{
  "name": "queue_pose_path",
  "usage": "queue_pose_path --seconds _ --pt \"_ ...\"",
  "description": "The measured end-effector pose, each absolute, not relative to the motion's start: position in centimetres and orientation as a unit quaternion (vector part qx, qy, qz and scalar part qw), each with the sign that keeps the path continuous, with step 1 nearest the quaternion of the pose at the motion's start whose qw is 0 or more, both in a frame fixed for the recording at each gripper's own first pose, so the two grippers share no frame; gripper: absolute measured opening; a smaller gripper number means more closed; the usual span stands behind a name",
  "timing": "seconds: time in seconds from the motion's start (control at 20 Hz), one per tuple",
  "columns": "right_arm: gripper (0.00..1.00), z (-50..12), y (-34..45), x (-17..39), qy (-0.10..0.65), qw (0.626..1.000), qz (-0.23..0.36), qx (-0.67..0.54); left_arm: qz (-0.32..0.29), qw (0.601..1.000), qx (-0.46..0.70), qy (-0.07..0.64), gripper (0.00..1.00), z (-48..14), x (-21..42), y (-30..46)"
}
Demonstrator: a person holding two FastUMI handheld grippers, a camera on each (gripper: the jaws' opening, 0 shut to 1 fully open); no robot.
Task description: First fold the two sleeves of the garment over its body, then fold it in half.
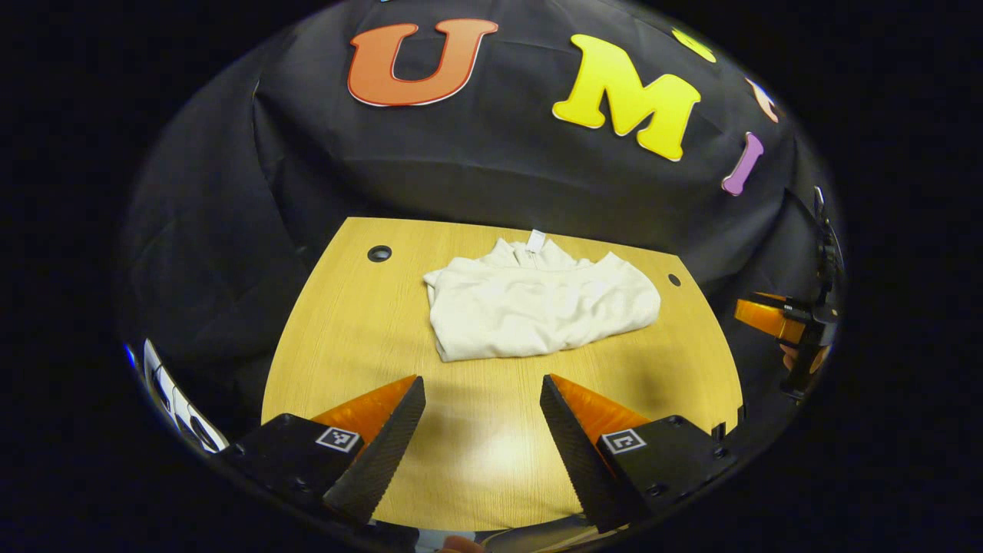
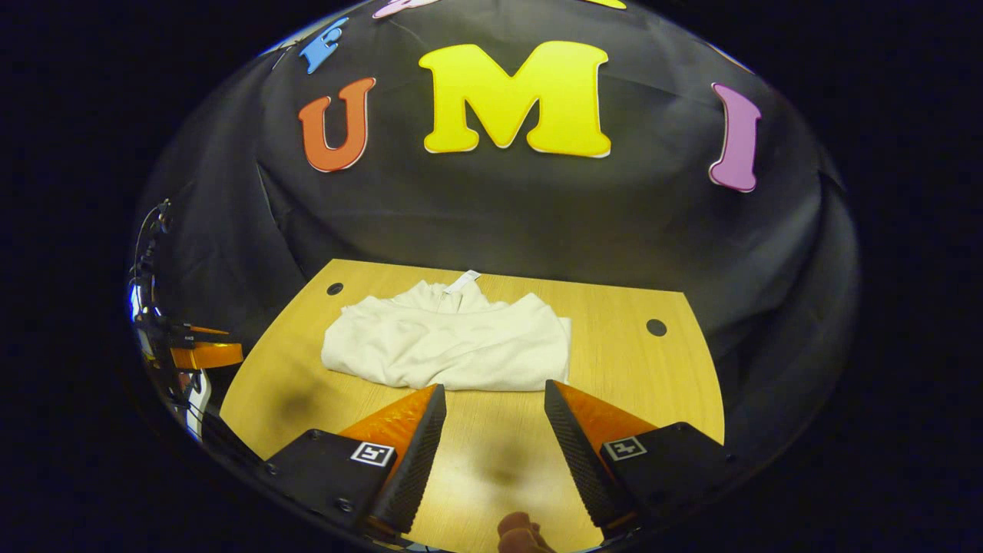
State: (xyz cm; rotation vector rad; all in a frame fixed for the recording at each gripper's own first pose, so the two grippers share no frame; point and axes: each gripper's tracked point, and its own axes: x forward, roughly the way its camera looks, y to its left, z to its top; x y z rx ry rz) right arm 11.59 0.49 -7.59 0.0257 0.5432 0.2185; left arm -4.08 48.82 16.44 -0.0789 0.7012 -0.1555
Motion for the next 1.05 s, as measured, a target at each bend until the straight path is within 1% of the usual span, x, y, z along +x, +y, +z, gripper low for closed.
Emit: queue_pose_path --seconds 0.05,0.15,0.2,0.25,0.3,0.35,0.5,0.75,1.05 --pt "0.83 -7.4 0.6 10.7 0.258 0.960 0.107 0.012 -0.066 0.941 -0.024 0.330 0.98 16.5 -5.0 49.3" --pt "0.83 -6.7 0.6 8.8 0.225 0.969 0.098 0.006 -0.044 0.961 0.015 0.274 0.99 17.8 -6.0 49.8" --pt "0.77 -6.2 0.3 7.9 0.208 0.974 0.090 0.000 -0.028 0.968 0.030 0.248 0.99 18.5 -6.4 50.1" --pt "0.82 -5.7 0.0 6.9 0.191 0.978 0.084 -0.002 -0.015 0.974 0.033 0.225 0.99 19.2 -7.2 50.3" --pt "0.80 -5.2 -0.3 6.1 0.176 0.982 0.074 0.001 -0.008 0.979 0.024 0.201 0.99 20.1 -7.6 50.0" --pt "0.92 -4.8 -0.6 5.4 0.165 0.984 0.065 0.010 -0.004 0.986 0.009 0.169 0.99 21.5 -7.6 49.6" --pt "0.93 -3.9 -1.3 3.5 0.142 0.989 0.041 0.031 0.010 0.996 0.006 0.094 0.99 25.0 -7.5 49.2" --pt "0.93 -1.2 -1.9 2.2 0.087 0.996 0.017 0.009 -0.009 0.999 0.023 0.043 0.98 28.2 -7.5 47.7" --pt "0.94 1.1 -1.2 1.0 0.041 0.999 0.009 0.005 -0.039 0.998 0.034 0.028 0.98 29.0 -7.9 45.3"
